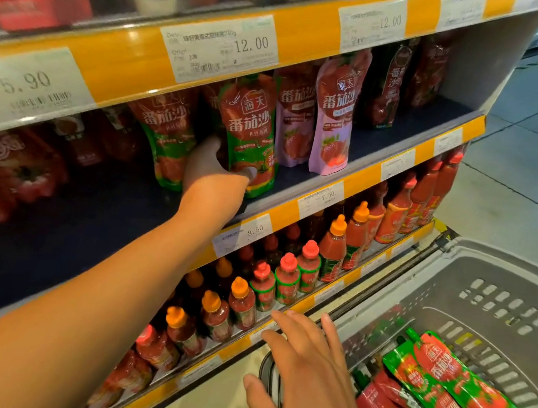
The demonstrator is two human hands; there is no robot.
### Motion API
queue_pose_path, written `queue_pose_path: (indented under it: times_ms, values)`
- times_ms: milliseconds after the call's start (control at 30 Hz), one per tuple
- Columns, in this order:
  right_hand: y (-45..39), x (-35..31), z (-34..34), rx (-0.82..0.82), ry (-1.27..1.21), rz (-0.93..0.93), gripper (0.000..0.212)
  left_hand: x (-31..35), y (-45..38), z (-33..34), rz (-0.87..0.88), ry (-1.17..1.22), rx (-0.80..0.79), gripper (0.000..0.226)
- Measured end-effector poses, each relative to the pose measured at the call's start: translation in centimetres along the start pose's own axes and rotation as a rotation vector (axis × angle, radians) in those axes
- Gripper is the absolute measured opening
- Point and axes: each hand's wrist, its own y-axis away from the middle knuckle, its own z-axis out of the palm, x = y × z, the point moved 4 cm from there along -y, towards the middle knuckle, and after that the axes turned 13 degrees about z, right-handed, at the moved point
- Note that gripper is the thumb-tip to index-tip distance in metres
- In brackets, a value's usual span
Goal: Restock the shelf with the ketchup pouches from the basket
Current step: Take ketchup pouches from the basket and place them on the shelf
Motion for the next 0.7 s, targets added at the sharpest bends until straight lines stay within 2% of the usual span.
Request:
queue_pose_path:
  times_ms: [167,333,400,467,500,533,633,700]
  values:
    - [0.1,-0.1,0.0,0.012,-0.063,-0.028,0.060,-0.2,-0.5,0.2,0.022,-0.043,-0.020,0.073]
    - [0.2,-0.6,-0.9,-0.019,-0.115,-0.063,0.066,-1.1,-0.2,0.1,0.047,0.003,-0.012,0.061]
    - [0.4,-0.5,-1.2,-0.042,-0.129,-0.095,0.067,-1.0,1.2,-1.5,0.093,0.087,0.080,0.054]
    - [0.7,-0.4,-1.6,-0.040,-0.143,-0.118,0.066,0.1,4.2,-3.8,0.262,0.099,0.244,0.043]
    - [0.8,-0.2,-1.9,-0.026,-0.163,-0.131,0.066,1.1,6.2,-4.3,0.350,0.107,0.264,0.036]
    - [0.9,0.0,-2.0,-0.021,-0.199,-0.144,0.065,2.1,8.3,-3.9,0.411,0.131,0.206,0.028]
    - [1.6,1.7,-3.1,-0.001,-0.353,-0.143,0.049,3.4,13.4,1.2,0.471,0.191,-0.233,0.019]
    - [2.7,3.7,-4.3,0.157,-0.423,-0.095,0.028,3.5,15.3,5.3,0.487,0.132,-0.481,0.027]
